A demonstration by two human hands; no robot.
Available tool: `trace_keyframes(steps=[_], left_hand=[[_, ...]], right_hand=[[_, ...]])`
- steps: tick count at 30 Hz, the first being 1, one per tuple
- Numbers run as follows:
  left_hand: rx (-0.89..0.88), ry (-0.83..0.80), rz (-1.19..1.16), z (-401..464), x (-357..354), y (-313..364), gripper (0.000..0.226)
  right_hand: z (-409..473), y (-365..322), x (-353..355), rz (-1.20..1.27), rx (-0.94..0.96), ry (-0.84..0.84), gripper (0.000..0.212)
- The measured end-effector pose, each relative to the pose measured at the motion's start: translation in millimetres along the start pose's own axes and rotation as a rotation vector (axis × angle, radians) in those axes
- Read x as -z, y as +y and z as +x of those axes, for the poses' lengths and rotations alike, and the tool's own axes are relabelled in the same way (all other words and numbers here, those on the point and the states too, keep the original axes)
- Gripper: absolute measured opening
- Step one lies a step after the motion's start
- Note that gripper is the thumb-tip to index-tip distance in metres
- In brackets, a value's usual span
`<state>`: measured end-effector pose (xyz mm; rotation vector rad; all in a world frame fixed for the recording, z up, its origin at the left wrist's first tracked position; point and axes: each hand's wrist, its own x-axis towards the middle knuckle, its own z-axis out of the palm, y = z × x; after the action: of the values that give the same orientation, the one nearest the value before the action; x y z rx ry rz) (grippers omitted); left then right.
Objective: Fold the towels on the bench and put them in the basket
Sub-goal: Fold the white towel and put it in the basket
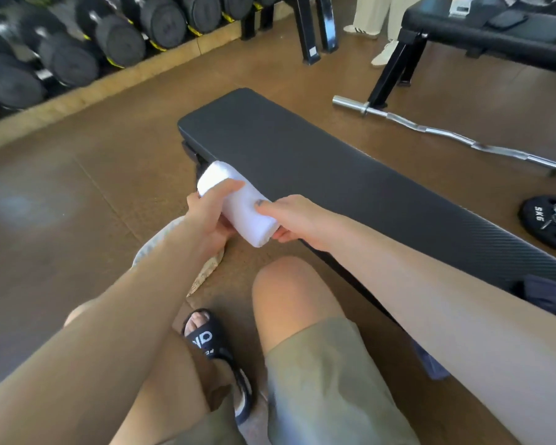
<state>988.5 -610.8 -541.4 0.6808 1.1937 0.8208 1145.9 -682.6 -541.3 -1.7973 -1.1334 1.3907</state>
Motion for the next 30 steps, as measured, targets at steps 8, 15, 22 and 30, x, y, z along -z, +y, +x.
trace_keyframes(steps=[8,15,22,30], left_hand=[[-0.012,0.178,0.043,49,96,43,0.095],[0.174,0.289,0.060,156,149,34,0.100],[0.297,0.321,0.071,282,185,-8,0.099],[0.443,0.377,0.096,333,218,-88,0.082]], right_hand=[[57,-83,-94,-0.681,0.562,0.134,0.026],[134,-75,-138,-0.726,0.416,-0.036,0.046],[244,-18,-181,-0.780,0.386,0.073,0.048],[334,71,-236,-0.890,0.363,-0.028,0.049]])
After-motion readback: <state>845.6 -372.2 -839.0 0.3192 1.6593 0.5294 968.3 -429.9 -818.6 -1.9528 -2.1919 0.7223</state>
